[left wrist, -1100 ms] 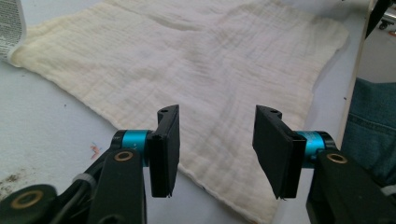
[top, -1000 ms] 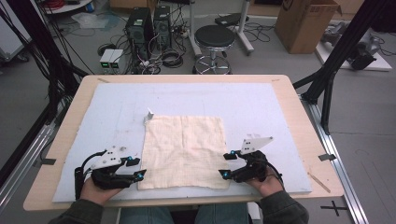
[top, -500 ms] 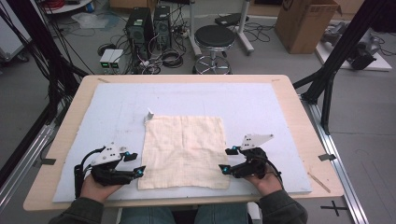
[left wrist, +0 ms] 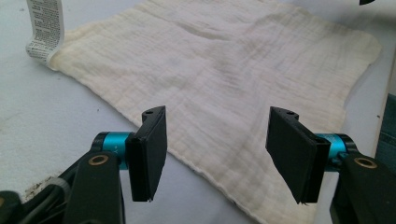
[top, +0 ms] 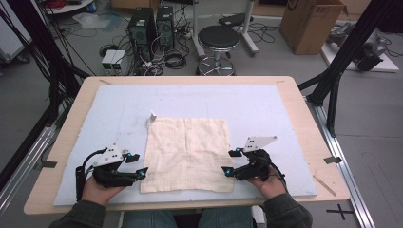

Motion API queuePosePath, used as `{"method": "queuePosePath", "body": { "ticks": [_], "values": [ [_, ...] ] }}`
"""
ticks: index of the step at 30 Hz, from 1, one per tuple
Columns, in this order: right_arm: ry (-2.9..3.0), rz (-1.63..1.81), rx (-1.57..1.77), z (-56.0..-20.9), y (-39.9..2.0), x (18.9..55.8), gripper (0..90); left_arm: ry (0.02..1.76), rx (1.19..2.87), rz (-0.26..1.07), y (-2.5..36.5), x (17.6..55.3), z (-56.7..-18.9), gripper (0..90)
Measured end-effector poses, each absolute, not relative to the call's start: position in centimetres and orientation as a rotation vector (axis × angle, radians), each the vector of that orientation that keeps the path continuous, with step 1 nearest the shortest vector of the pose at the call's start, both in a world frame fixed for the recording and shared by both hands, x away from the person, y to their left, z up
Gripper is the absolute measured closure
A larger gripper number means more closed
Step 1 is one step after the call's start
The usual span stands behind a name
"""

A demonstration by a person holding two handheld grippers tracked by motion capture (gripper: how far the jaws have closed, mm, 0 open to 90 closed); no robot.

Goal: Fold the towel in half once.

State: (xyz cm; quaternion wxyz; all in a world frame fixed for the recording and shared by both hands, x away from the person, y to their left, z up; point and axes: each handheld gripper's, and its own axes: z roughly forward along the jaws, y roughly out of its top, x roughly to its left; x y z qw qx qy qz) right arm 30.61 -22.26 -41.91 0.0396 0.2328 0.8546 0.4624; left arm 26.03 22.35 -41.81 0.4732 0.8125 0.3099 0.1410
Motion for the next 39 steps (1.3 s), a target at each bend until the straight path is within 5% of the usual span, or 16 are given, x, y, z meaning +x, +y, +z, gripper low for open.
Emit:
{"method": "queuePosePath", "body": {
  "ticks": [21,39],
  "values": [
    [2.586,1.427,0.773,-40.8,-22.2,33.9,28.0,0.814,1.982,0.323,22.1,28.1,-41.1,40.4],
    [2.58,1.373,0.827,-38.4,-22.1,40.5,28.7,0.945,1.971,0.308,21.6,35.2,-39.3,44.6]
  ]
}}
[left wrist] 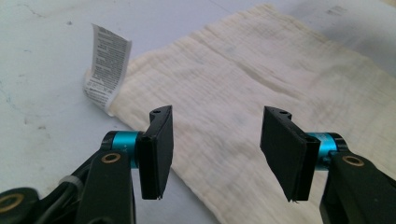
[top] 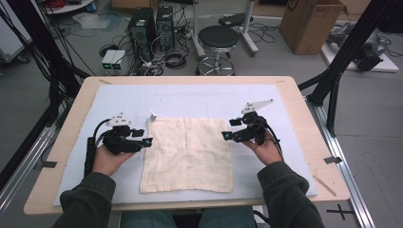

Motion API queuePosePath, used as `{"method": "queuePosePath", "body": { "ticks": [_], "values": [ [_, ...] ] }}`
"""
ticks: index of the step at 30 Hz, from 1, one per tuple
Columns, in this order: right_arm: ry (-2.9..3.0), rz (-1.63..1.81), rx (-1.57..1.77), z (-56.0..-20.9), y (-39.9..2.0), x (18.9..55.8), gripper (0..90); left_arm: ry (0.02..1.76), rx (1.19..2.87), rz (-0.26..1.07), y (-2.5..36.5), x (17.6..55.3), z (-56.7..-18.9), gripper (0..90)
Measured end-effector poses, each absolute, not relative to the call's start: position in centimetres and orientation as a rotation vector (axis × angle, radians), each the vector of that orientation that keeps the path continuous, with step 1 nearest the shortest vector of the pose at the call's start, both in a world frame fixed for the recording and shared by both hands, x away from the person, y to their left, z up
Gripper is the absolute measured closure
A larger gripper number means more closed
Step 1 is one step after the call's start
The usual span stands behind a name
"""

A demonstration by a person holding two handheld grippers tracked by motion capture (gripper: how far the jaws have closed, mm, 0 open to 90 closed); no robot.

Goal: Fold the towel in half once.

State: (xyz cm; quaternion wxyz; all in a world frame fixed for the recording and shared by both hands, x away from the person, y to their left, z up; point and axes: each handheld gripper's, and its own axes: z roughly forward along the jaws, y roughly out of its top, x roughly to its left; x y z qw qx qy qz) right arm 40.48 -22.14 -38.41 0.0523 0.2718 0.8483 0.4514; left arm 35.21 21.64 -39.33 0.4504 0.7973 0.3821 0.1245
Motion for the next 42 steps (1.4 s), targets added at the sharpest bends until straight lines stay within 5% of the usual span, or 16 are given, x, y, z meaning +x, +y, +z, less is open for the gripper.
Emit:
{"method": "queuePosePath", "body": {
  "ticks": [24,42],
  "values": [
    [2.529,1.293,1.033,-40.0,-21.3,46.4,38.1,1.227,1.864,0.361,22.2,42.0,-41.2,48.7],
    [2.56,1.156,1.196,-43.1,-21.0,48.2,47.8,1.323,1.863,0.25,20.5,44.2,-43.9,54.2]
  ]
}}
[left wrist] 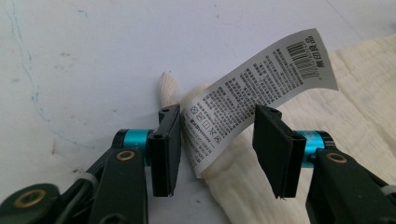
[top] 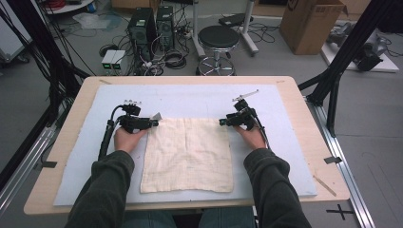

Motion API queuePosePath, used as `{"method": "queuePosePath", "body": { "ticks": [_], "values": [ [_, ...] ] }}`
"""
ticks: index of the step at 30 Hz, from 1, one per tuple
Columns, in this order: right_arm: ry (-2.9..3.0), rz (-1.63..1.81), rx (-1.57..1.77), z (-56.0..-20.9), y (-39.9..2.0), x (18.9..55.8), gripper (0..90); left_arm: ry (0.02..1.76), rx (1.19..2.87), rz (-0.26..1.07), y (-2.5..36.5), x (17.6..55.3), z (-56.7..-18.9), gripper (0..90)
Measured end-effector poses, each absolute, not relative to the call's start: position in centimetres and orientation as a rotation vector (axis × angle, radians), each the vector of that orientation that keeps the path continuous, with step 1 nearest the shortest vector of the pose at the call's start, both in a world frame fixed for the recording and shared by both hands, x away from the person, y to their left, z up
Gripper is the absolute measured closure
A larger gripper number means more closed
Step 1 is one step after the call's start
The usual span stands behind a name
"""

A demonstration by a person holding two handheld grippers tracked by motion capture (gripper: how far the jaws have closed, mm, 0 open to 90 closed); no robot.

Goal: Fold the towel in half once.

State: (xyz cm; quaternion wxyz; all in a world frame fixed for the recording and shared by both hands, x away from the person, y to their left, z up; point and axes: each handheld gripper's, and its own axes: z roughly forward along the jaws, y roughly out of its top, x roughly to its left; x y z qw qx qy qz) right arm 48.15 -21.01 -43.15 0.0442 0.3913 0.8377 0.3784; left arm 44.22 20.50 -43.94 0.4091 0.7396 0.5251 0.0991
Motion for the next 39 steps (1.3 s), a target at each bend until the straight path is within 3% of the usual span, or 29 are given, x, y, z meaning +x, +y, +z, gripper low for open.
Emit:
{"method": "queuePosePath", "body": {
  "ticks": [7,13,17,39],
  "values": [
    [2.553,1.115,1.2,-43.6,-20.4,48.2,56.0,1.319,1.862,0.254,20.0,44.2,-44.1,65.3],
    [2.531,1.058,1.178,-43.5,-19.8,48.0,71.6,1.3,1.889,0.273,19.4,44.0,-44.2,81.9],
    [2.547,1.056,1.171,-43.5,-19.6,48.0,84.6,1.297,1.898,0.294,19.3,43.9,-44.1,85.2],
    [2.538,1.308,1.111,-40.4,-21.7,46.6,85.2,1.151,1.883,0.354,19.7,42.0,-41.1,85.8]
  ]
}}
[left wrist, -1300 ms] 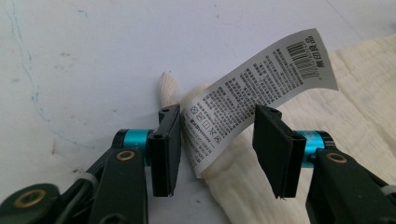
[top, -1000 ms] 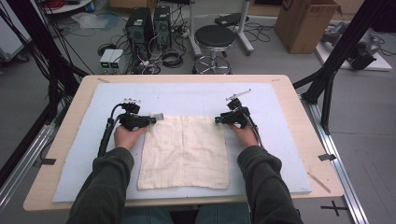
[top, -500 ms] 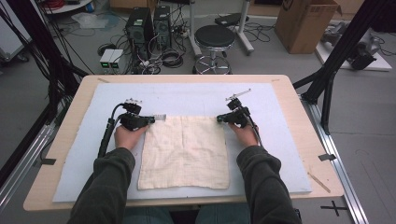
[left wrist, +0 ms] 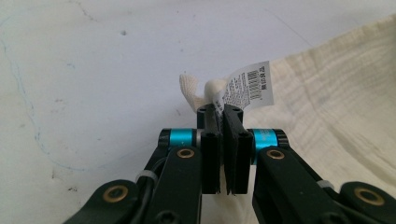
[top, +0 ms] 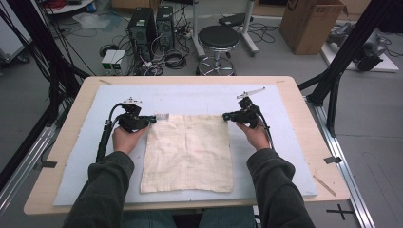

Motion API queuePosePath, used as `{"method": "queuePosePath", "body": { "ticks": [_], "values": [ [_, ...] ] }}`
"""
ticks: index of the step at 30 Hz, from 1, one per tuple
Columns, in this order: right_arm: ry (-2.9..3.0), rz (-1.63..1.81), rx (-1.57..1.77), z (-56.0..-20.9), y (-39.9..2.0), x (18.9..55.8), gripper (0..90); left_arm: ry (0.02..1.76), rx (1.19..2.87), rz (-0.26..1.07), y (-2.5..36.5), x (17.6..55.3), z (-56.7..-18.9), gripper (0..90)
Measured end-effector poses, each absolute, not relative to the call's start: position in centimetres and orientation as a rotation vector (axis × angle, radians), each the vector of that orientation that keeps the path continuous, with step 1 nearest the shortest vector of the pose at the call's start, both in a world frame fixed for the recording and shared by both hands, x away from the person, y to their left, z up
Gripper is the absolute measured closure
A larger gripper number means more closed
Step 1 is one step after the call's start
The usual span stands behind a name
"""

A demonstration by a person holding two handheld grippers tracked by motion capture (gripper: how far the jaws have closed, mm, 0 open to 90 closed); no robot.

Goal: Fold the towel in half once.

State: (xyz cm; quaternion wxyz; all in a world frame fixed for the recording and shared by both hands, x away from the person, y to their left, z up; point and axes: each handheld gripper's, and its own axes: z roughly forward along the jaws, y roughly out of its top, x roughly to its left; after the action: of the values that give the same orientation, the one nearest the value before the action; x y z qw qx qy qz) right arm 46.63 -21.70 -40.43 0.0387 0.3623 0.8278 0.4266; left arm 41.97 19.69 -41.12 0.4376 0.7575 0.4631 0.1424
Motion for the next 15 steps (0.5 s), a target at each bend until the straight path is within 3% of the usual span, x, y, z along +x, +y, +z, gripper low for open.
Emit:
{"method": "queuePosePath", "body": {
  "ticks": [15],
  "values": [
    [2.547,1.435,0.985,-38.3,-21.9,44.2,85.1,1.057,1.916,0.394,20.0,38.8,-40.2,85.9]
  ]
}}
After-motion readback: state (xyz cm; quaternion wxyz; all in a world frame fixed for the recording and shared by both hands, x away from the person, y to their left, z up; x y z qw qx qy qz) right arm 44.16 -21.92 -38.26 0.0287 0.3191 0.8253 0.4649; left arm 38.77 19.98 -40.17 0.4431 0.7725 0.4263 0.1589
